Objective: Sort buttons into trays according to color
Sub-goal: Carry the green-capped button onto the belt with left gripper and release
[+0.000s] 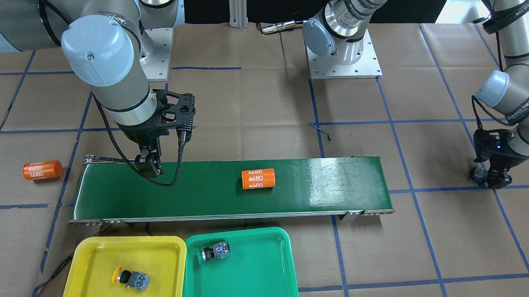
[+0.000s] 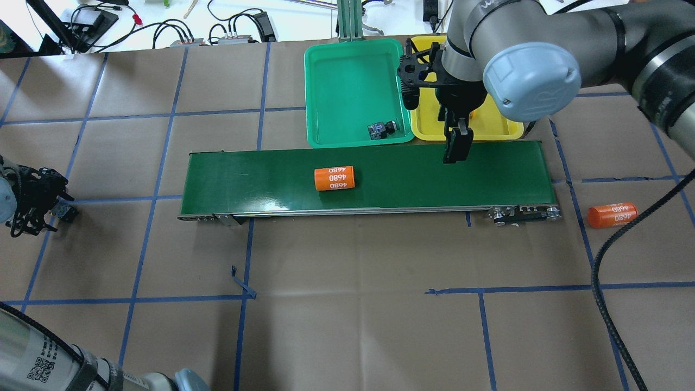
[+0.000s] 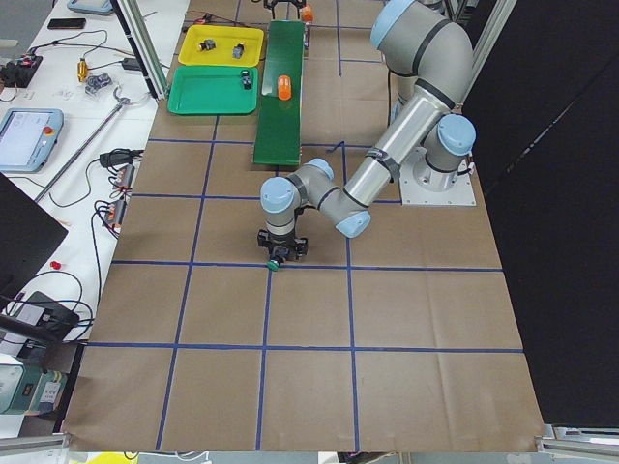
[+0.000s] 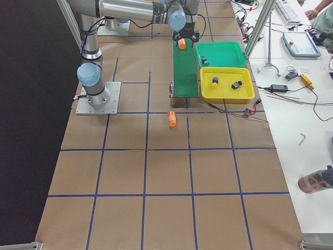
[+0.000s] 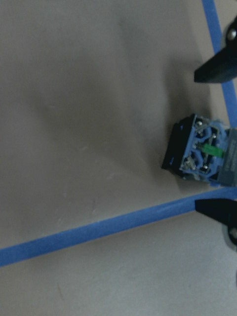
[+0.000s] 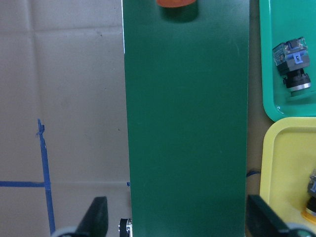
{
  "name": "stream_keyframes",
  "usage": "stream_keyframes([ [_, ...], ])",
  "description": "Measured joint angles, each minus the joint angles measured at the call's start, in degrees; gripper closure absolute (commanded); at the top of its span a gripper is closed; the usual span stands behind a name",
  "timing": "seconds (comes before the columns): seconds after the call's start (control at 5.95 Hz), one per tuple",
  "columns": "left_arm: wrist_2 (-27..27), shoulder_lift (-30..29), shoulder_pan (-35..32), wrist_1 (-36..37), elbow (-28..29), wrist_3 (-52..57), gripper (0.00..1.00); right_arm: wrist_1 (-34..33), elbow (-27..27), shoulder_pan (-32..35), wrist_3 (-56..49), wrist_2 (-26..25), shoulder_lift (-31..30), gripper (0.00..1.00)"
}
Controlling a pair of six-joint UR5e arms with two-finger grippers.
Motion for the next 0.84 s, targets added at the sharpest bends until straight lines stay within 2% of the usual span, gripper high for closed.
stream_keyframes([
  [0.17,-0.76,-0.12,0.03,0.48,0.23,0.56,0.95,-0.29,0.14,0.34,0.52,0.0,-0.07,0.0],
  [0.34,-1.49,0.15,0.04,0.65,0.47,0.09,1.0,-0.47,0.14,0.42,0.65,0.01,-0.09,0.0],
  [0.67,-2.0,2.85,-1.49,-1.27,1.23,-6.45,1.0,-0.54,0.15,0.46,0.76,0.07,-0.1,0.0],
  [0.84,-2.43,5.23,-4.58,-4.25,1.41,-12.19,1.0,-0.55,0.17,0.46,0.78,0.09,-0.1,0.0],
])
